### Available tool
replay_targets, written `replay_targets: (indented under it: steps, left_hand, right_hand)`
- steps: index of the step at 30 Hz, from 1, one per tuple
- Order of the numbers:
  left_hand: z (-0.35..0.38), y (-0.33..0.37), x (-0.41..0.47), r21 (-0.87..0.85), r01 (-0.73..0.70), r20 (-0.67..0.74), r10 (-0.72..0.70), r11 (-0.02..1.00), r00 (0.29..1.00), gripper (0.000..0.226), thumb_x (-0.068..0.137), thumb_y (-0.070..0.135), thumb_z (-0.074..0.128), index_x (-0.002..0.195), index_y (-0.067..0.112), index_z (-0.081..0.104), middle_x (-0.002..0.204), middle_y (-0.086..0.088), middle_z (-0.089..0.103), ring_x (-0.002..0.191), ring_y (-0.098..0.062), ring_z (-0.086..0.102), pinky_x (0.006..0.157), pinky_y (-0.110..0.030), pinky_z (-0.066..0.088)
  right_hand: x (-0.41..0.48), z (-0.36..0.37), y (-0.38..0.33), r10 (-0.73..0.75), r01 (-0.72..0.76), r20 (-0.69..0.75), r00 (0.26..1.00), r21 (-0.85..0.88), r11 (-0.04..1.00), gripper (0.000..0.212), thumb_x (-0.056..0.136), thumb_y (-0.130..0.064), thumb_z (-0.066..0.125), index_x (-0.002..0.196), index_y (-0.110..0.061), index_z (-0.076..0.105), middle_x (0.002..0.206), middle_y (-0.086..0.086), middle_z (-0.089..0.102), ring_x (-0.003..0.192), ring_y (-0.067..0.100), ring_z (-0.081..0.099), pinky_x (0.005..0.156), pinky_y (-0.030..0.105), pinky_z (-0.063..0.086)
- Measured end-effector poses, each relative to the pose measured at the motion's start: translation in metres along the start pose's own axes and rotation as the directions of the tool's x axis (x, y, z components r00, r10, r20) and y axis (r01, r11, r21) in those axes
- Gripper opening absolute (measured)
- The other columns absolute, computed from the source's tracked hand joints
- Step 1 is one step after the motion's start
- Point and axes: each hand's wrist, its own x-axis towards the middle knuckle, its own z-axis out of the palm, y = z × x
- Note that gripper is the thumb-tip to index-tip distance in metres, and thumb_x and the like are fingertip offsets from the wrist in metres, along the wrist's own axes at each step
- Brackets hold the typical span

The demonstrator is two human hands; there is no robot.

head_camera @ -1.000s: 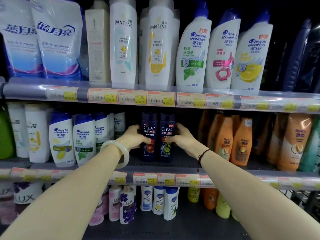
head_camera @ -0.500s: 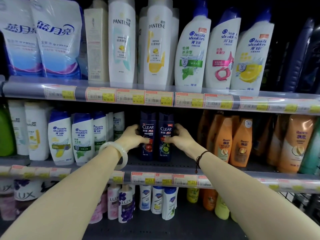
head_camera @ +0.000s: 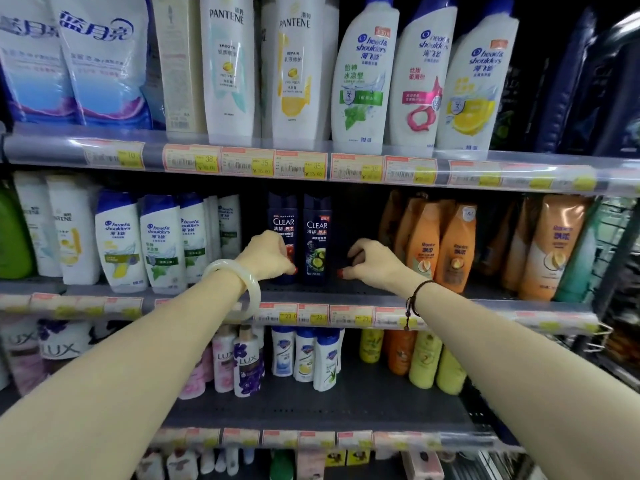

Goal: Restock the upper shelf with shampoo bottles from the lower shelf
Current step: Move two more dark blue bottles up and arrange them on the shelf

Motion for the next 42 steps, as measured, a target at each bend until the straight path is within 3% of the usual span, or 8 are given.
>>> replay_targets:
  steps: [5,8,13,19,23,27,35,42]
  left_hand:
    - [0.024,0.024,-0.014,0.029,-0.120,0.226,0.111,0.992,0.968,0.045,0.076,0.013,0.074,0.118,0.005,0.059,0.098,-0.006,0.062,0.070,-0.014,0.054,0.053,-0.020,0.041]
    - [0.040,0.044,-0.017,0.042,-0.192,0.245,0.176,0.980,0.953,0.043,0.075,0.014,0.075,0.115,0.005,0.061,0.097,-0.005,0.061,0.073,-0.015,0.056,0.056,-0.022,0.042]
    - [0.078,0.077,-0.025,0.027,-0.286,0.331,0.262,0.958,0.907,0.039,0.072,0.017,0.078,0.108,0.009,0.064,0.099,-0.005,0.063,0.088,-0.019,0.058,0.077,-0.030,0.049]
    - [0.133,0.094,-0.051,0.041,-0.340,0.465,0.283,0.940,0.839,0.032,0.076,0.015,0.074,0.106,0.009,0.067,0.095,-0.002,0.059,0.075,-0.015,0.055,0.055,-0.024,0.043]
    - [0.172,0.093,-0.064,0.019,-0.325,0.562,0.259,0.946,0.785,0.037,0.076,0.012,0.073,0.111,0.004,0.063,0.088,-0.003,0.063,0.081,-0.021,0.062,0.068,-0.031,0.051]
    - [0.209,0.093,-0.070,0.010,-0.327,0.612,0.253,0.945,0.749,0.046,0.074,0.014,0.077,0.116,0.005,0.062,0.117,-0.010,0.063,0.104,-0.026,0.061,0.082,-0.033,0.053]
    - [0.270,0.108,-0.060,0.009,-0.301,0.643,0.225,0.954,0.732,0.044,0.074,0.017,0.076,0.114,0.005,0.063,0.115,-0.011,0.063,0.101,-0.024,0.060,0.087,-0.033,0.052]
    - [0.322,0.125,-0.038,-0.007,-0.172,0.633,0.137,0.985,0.762,0.046,0.076,0.019,0.075,0.117,0.005,0.060,0.106,-0.007,0.062,0.091,-0.019,0.057,0.073,-0.024,0.049]
  right_hand:
    - [-0.029,-0.020,0.013,0.005,0.001,0.053,0.999,-0.109,0.994,0.039,0.076,-0.017,0.073,0.111,-0.007,0.058,0.091,0.007,0.063,0.081,0.020,0.059,0.064,0.027,0.047]
    - [-0.048,-0.036,0.021,0.042,-0.010,0.128,0.991,-0.236,0.972,0.036,0.077,-0.016,0.071,0.110,-0.006,0.060,0.096,0.007,0.064,0.088,0.023,0.061,0.077,0.038,0.053]
    - [-0.082,-0.051,0.049,0.174,-0.086,0.190,0.966,-0.399,0.913,0.037,0.078,-0.019,0.068,0.112,-0.008,0.061,0.106,0.005,0.062,0.090,0.020,0.055,0.075,0.031,0.048]
    - [-0.128,-0.052,0.092,0.350,-0.249,0.169,0.922,-0.432,0.867,0.041,0.079,-0.020,0.070,0.115,-0.004,0.058,0.105,0.009,0.056,0.095,0.025,0.054,0.080,0.034,0.046]
    - [-0.154,-0.047,0.120,0.422,-0.332,0.150,0.894,-0.410,0.850,0.042,0.079,-0.016,0.070,0.116,0.000,0.057,0.111,0.013,0.059,0.100,0.028,0.056,0.078,0.033,0.045]
    - [-0.171,-0.045,0.148,0.469,-0.384,0.120,0.875,-0.416,0.824,0.042,0.076,-0.017,0.071,0.114,-0.004,0.058,0.099,0.009,0.057,0.087,0.023,0.051,0.070,0.027,0.039]
    - [-0.181,-0.053,0.212,0.525,-0.431,0.124,0.842,-0.431,0.793,0.023,0.075,-0.011,0.062,0.097,-0.011,0.053,0.090,0.008,0.055,0.079,0.026,0.058,0.051,0.026,0.043]
    - [-0.163,-0.062,0.281,0.525,-0.414,0.192,0.829,-0.420,0.808,0.040,0.078,-0.019,0.065,0.113,-0.003,0.056,0.113,0.015,0.062,0.096,0.030,0.058,0.075,0.035,0.047]
